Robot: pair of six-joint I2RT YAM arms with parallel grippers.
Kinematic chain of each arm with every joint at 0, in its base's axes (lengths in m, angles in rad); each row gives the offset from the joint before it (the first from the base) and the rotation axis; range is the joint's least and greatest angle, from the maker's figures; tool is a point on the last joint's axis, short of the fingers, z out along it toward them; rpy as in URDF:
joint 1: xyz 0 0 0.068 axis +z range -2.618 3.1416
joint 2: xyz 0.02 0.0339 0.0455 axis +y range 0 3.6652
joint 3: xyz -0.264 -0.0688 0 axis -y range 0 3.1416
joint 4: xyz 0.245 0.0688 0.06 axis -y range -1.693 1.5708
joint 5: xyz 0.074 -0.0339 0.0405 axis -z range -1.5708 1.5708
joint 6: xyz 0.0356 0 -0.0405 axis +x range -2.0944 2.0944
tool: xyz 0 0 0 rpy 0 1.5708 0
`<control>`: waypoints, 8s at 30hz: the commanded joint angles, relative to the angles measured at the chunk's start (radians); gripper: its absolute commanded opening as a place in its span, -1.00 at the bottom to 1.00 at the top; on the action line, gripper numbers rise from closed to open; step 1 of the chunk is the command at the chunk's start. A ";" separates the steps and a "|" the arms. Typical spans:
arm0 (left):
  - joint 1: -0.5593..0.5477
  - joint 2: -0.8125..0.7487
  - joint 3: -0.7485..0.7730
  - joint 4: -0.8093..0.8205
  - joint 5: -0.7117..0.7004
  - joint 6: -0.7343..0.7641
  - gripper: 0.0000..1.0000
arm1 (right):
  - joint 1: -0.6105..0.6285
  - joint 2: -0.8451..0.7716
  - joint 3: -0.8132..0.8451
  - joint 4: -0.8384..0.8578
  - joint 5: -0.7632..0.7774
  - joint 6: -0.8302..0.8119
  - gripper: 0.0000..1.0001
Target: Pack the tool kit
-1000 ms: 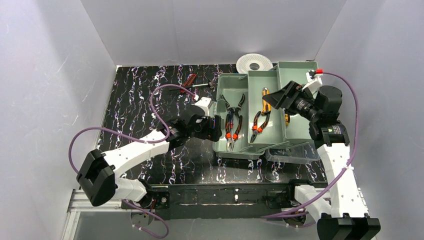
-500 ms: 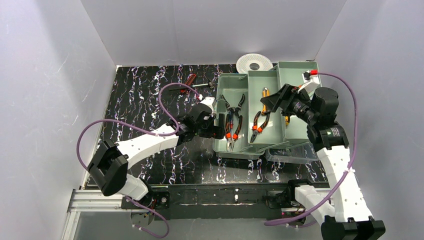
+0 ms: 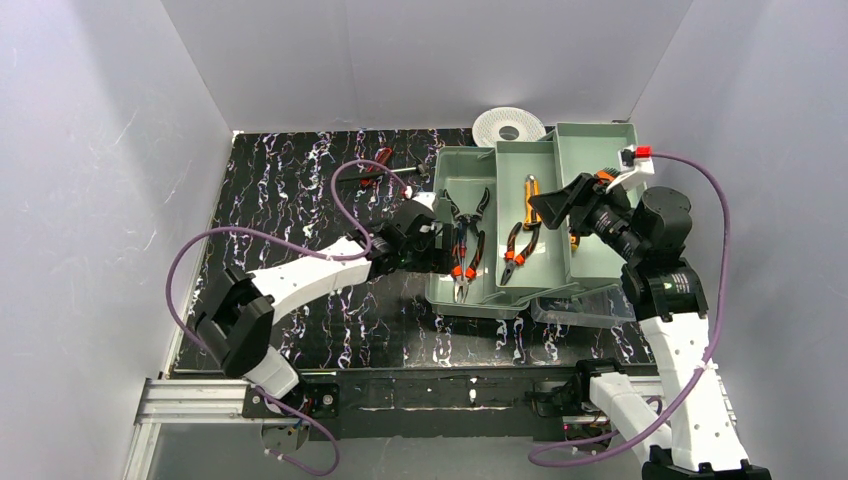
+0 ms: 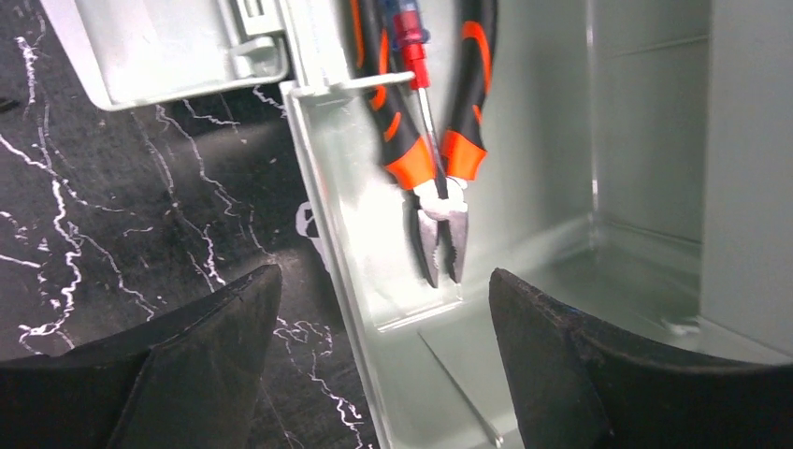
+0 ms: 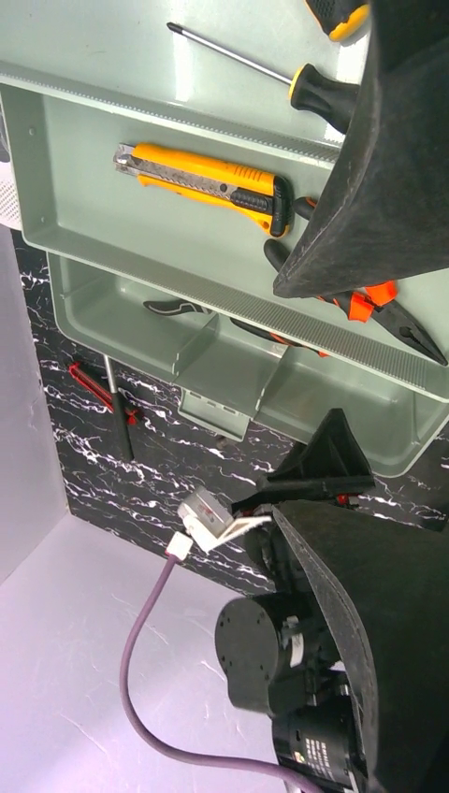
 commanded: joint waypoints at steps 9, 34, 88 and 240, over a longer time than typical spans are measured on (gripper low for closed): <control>0.000 0.060 0.058 -0.161 -0.136 -0.062 -0.79 | 0.003 -0.039 0.003 -0.011 0.066 -0.010 0.69; 0.043 -0.217 -0.101 -0.302 -0.407 -0.137 -1.00 | 0.004 0.102 0.207 -0.211 0.350 -0.072 0.68; 0.186 -0.451 -0.318 -0.264 -0.308 -0.139 -1.00 | -0.379 0.435 -0.233 -0.038 -0.153 -0.039 0.13; 0.734 -0.348 -0.566 0.141 0.390 -0.288 -0.16 | 0.324 0.509 0.308 -0.233 0.048 -0.127 0.66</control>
